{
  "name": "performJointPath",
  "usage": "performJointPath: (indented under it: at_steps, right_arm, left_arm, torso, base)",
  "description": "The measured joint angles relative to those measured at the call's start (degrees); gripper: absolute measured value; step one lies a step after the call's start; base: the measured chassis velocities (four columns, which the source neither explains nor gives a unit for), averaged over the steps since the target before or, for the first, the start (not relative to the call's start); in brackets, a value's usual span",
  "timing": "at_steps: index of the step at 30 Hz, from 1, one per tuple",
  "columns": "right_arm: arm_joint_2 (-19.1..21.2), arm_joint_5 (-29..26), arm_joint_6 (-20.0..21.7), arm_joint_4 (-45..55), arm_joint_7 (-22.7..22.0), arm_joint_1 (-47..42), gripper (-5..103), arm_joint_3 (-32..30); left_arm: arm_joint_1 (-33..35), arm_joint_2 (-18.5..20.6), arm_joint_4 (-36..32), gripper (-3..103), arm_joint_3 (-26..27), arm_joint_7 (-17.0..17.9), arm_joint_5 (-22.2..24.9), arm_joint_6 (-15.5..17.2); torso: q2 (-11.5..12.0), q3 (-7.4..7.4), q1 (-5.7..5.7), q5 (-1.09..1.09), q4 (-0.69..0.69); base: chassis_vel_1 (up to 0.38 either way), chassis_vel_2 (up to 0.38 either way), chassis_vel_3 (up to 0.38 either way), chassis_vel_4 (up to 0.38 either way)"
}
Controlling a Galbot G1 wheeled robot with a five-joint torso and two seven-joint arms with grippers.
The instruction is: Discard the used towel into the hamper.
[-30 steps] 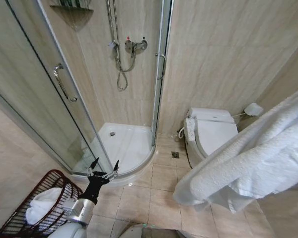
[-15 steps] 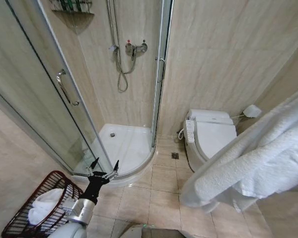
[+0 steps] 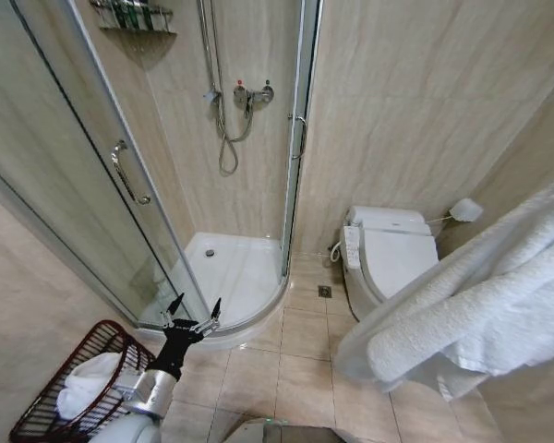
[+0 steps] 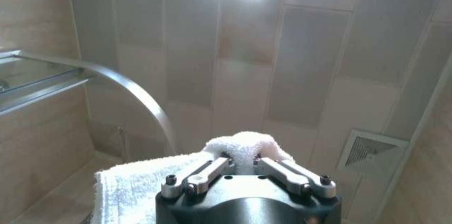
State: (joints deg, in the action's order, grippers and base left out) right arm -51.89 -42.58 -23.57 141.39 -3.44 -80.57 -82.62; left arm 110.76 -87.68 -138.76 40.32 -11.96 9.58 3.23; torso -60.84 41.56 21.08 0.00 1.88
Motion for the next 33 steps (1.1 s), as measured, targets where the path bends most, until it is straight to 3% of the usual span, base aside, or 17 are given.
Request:
performJointPath:
  at_steps: [33]
  right_arm:
    - [0.6, -1.7, -0.5, -0.5, 1.4, 0.3, 5, 0.1]
  left_arm:
    - [0.0, 0.0, 0.0, 100, 0.0, 0.0, 0.0, 0.0]
  torso:
    - [-9.7, 5.30, 4.38, 0.00, 0.00]
  base:
    - [0.000, 0.000, 0.000, 0.000]
